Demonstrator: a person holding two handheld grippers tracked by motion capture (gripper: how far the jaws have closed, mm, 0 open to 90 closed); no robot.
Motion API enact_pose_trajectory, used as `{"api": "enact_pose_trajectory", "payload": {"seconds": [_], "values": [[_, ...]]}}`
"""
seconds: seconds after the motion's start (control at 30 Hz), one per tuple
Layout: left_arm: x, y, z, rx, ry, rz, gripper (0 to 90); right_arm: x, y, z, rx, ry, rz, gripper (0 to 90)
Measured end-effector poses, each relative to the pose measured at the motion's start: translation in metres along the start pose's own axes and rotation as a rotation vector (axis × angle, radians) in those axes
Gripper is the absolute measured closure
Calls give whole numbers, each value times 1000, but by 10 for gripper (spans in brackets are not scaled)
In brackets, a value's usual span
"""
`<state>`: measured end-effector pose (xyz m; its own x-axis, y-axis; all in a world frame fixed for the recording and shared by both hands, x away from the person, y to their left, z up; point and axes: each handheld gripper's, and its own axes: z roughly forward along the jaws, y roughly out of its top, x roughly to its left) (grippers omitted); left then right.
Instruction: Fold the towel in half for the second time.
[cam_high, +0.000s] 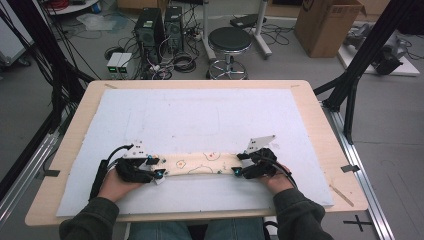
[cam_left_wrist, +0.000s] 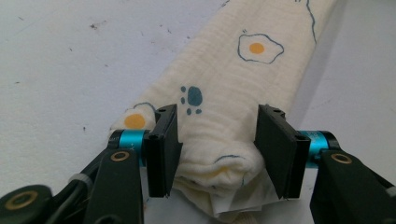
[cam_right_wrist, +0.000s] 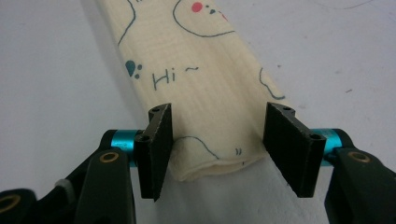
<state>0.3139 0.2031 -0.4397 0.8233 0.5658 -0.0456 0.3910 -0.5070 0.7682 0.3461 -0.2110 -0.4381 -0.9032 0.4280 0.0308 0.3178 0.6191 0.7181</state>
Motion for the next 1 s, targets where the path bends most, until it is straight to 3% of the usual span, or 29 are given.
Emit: {"api": "enact_pose_trajectory", "payload": {"seconds": [0.1, 0.23, 0.47, 0.6, 0.73, 1.0], "values": [[-2, 2, -4, -16, -13, -11, 500, 0, 1, 0, -13, 8, 7, 407], [-2, 8, -12, -73, -24, -18, 494, -1, 5, -6, -52, 25, 39, 389], [7, 13, -19, -149, 9, -72, 455, -11, 12, -18, -139, 32, 99, 379], [16, 11, -18, -144, 54, -109, 455, -21, 12, -19, -137, 7, 158, 426], [22, 10, -13, -125, 85, -149, 465, -31, 9, -15, -123, 15, 217, 461], [28, 7, -1, -46, 60, -172, 518, -36, 6, -1, -40, 50, 260, 532]]}}
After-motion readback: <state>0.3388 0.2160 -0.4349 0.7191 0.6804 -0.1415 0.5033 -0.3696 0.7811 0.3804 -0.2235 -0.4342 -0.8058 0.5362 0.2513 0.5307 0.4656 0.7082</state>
